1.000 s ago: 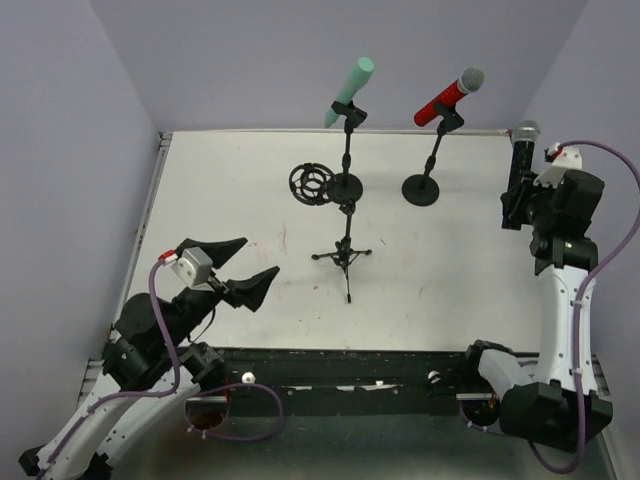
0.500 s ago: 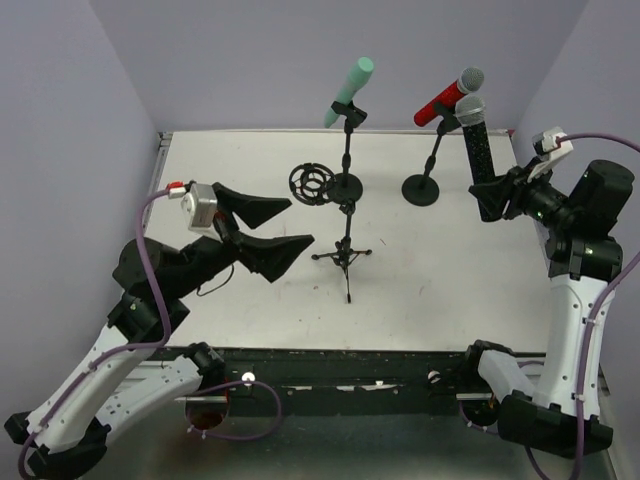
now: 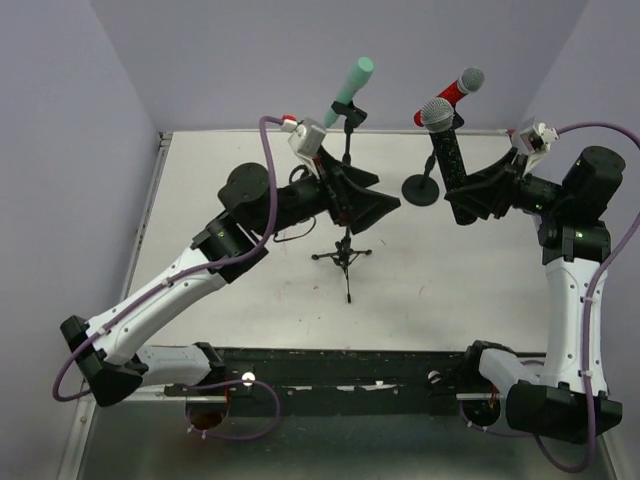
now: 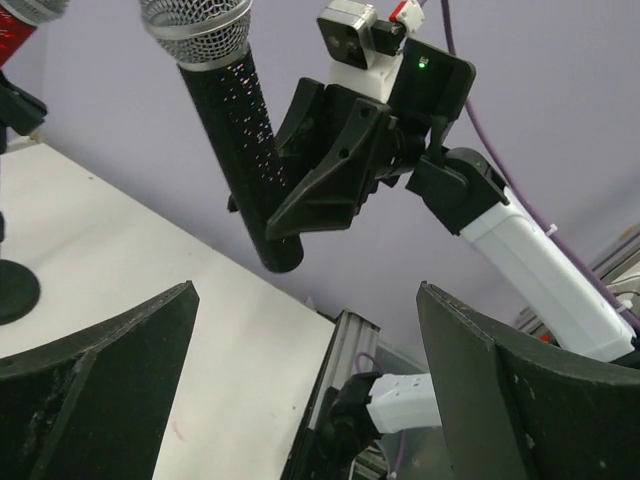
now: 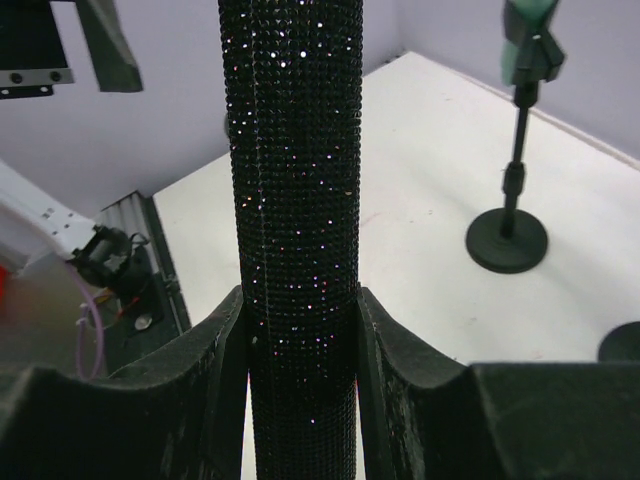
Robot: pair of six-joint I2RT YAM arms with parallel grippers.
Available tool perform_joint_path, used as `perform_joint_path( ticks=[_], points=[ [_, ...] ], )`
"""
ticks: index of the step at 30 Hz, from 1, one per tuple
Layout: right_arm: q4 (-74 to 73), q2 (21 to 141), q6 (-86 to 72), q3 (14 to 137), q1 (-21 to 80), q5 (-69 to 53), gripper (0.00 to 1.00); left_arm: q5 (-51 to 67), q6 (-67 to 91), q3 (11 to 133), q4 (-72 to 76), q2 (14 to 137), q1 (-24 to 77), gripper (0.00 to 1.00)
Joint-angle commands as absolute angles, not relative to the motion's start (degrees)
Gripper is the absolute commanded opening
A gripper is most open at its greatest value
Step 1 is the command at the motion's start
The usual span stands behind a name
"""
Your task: Attach the microphones to the stand
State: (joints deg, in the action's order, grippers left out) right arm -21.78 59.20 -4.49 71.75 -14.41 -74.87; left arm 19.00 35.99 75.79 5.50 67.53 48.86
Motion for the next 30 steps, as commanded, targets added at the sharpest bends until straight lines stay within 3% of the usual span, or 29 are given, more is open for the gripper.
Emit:
perform_joint_path(
  ticks=[1, 15, 30],
  points=[
    [-11.87, 59.06, -12.92, 69.35, -11.70, -80.95, 0.06, 12.23, 37.70, 79.01, 11.77, 72.93, 52.82, 0.98],
    [-10.37, 57.66, -12.04, 65.13, -6.68, -83.85, 0.07, 5.80, 39.73, 91.93, 7.39, 86.65, 55.63, 0.76],
    [-12.38, 57.04, -9.33, 64.60, -5.45, -88.77, 0.07, 6.68, 36.39, 96.58, 2.56, 90.26, 55.72, 0.77]
  ],
)
